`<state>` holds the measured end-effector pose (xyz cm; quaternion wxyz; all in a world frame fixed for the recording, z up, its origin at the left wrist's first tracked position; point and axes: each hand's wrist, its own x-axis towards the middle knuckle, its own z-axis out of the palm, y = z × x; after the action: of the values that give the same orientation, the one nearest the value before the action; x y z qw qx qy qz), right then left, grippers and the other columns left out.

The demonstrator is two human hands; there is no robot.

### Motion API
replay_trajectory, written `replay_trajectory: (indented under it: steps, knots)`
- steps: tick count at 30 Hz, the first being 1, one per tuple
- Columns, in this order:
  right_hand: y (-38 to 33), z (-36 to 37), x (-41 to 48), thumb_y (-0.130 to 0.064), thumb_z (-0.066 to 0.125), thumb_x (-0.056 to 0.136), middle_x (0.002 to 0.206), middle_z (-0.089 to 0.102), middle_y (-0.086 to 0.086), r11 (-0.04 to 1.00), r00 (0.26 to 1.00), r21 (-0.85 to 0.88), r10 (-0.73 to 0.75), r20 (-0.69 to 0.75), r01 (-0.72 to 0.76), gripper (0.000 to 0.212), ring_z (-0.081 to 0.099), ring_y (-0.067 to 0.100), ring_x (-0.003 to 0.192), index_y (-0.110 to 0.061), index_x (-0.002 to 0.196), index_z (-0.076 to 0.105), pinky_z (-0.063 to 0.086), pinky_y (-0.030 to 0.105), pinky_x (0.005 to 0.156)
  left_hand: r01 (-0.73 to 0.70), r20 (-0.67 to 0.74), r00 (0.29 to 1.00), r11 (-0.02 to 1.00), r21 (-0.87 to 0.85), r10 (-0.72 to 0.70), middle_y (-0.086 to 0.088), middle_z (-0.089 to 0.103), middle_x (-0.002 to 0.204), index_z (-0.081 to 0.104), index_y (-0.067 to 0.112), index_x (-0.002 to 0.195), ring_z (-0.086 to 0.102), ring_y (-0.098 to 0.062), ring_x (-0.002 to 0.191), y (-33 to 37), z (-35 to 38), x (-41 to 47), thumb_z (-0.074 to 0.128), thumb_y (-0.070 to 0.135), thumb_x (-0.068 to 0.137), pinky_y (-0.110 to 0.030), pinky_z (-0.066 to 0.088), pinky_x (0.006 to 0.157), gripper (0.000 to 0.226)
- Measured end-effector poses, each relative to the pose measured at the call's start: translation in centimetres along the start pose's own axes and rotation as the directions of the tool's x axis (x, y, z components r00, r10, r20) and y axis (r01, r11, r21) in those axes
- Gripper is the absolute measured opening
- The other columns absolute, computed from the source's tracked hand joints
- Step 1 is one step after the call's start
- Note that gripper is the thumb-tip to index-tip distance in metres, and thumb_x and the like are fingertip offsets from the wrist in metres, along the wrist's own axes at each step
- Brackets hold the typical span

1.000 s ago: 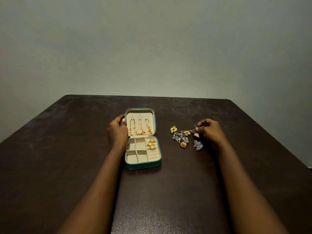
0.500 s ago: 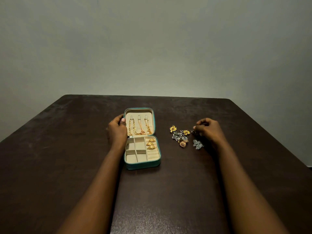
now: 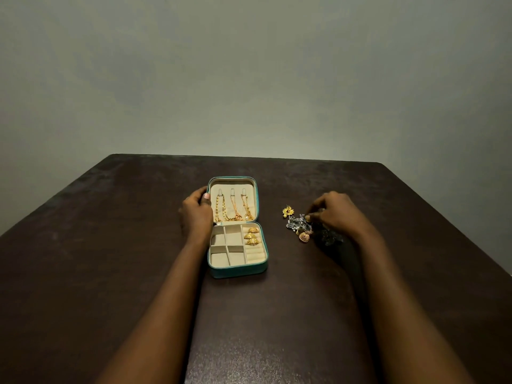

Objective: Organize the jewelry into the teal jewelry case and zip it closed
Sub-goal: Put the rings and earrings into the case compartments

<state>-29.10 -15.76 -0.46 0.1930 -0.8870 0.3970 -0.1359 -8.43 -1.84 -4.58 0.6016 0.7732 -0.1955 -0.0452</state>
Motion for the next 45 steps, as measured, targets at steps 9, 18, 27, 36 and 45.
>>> replay_trajectory:
  steps: [9,18,27,36,45]
  knots:
    - [-1.3,2.1,0.1,-0.016,0.068,0.073,0.084,0.071,0.009,0.987,0.993,-0.151,0.068,0.098,-0.052,0.006,0.065,0.022,0.08,-0.015,0.077,0.073,0.056,0.036,0.077,-0.009,0.001,1.0,1.0,-0.012,0.009,-0.009,0.068,0.114,0.062,0.015,0.123,0.062,-0.023,0.103,0.0,-0.1,-0.2,0.045,0.016,0.097,-0.027,0.042,0.073,0.03]
    - [-0.7,1.1,0.2,-0.005,0.059,0.086,0.094,0.072,0.012,0.999,0.998,0.017,0.052,-0.019,-0.051,0.017,0.058,0.012,0.07,-0.008,0.095,0.073,0.042,0.02,0.067,0.002,0.006,1.0,1.0,-0.028,-0.002,-0.01,0.067,0.116,0.061,0.015,0.124,0.062,-0.024,0.104,-0.1,0.0,0.0,0.047,0.017,0.097,-0.038,0.052,0.087,0.031]
    - [-0.5,1.0,0.2,-0.014,0.067,0.082,0.088,0.07,0.01,0.997,0.998,-0.042,0.064,0.011,-0.063,0.01,0.061,0.017,0.079,-0.009,0.088,0.073,0.051,0.028,0.073,-0.007,0.008,1.0,1.0,-0.023,0.008,-0.01,0.067,0.117,0.062,0.014,0.123,0.062,-0.024,0.106,0.0,-0.1,-0.1,0.047,0.016,0.097,-0.034,0.049,0.085,0.03]
    - [-1.2,2.0,0.2,-0.015,0.073,0.067,0.074,0.066,0.014,0.979,0.992,-0.166,0.126,0.027,-0.12,0.015,0.064,0.026,0.072,-0.002,0.071,0.069,0.054,0.033,0.063,-0.004,0.008,1.0,1.0,-0.018,0.004,-0.01,0.066,0.117,0.061,0.014,0.124,0.061,-0.023,0.105,0.0,-0.1,-0.1,0.046,0.015,0.097,-0.027,0.043,0.076,0.031]
    - [-0.3,1.3,0.7,-0.007,0.062,0.085,0.092,0.071,0.013,0.992,0.983,0.055,0.124,-0.135,-0.117,0.012,0.065,0.02,0.082,-0.004,0.091,0.072,0.052,0.029,0.076,-0.001,0.007,1.0,1.0,-0.026,0.001,-0.011,0.066,0.118,0.061,0.014,0.124,0.061,-0.025,0.105,0.0,-0.1,-0.1,0.046,0.016,0.097,-0.032,0.048,0.082,0.031]
